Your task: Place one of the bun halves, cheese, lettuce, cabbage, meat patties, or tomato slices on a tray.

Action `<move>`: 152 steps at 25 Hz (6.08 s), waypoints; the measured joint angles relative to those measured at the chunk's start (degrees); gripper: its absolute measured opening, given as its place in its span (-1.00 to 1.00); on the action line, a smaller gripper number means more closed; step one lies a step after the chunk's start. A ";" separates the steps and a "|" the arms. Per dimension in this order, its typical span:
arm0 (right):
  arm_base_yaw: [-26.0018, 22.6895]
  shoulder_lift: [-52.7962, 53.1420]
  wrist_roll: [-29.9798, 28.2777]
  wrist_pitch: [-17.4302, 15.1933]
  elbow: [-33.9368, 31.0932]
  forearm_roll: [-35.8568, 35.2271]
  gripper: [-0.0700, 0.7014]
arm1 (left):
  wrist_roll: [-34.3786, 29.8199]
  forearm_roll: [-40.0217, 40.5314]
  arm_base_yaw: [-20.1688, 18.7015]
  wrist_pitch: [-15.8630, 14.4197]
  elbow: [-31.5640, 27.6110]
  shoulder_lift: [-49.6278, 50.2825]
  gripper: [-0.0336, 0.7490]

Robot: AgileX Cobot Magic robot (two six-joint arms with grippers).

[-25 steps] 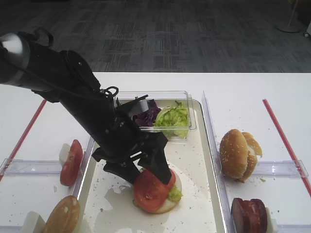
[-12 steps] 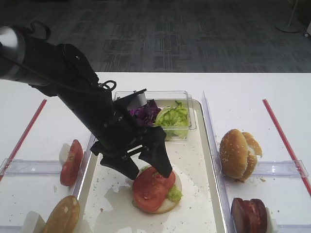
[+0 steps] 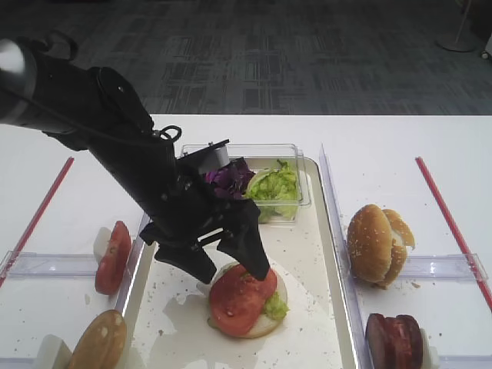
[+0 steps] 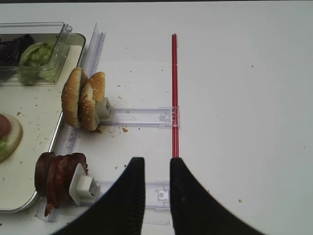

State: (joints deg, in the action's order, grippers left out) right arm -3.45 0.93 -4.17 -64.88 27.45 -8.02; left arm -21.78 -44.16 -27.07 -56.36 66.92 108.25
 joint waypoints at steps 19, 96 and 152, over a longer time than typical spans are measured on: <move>0.00 0.00 0.00 0.00 0.00 0.00 -0.36 | 4.12 1.43 0.00 -3.33 2.04 -10.34 0.53; 0.00 0.00 0.30 0.00 0.00 0.00 -0.36 | 26.83 47.21 29.25 -11.38 -15.81 -36.15 0.53; 0.00 0.00 0.20 0.00 0.00 0.00 -0.36 | 25.28 47.26 29.37 -11.56 -38.86 -109.09 0.53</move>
State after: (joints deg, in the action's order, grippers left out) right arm -3.45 0.93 -3.97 -64.88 27.45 -8.02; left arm 3.50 3.10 2.30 -67.92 28.05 -0.84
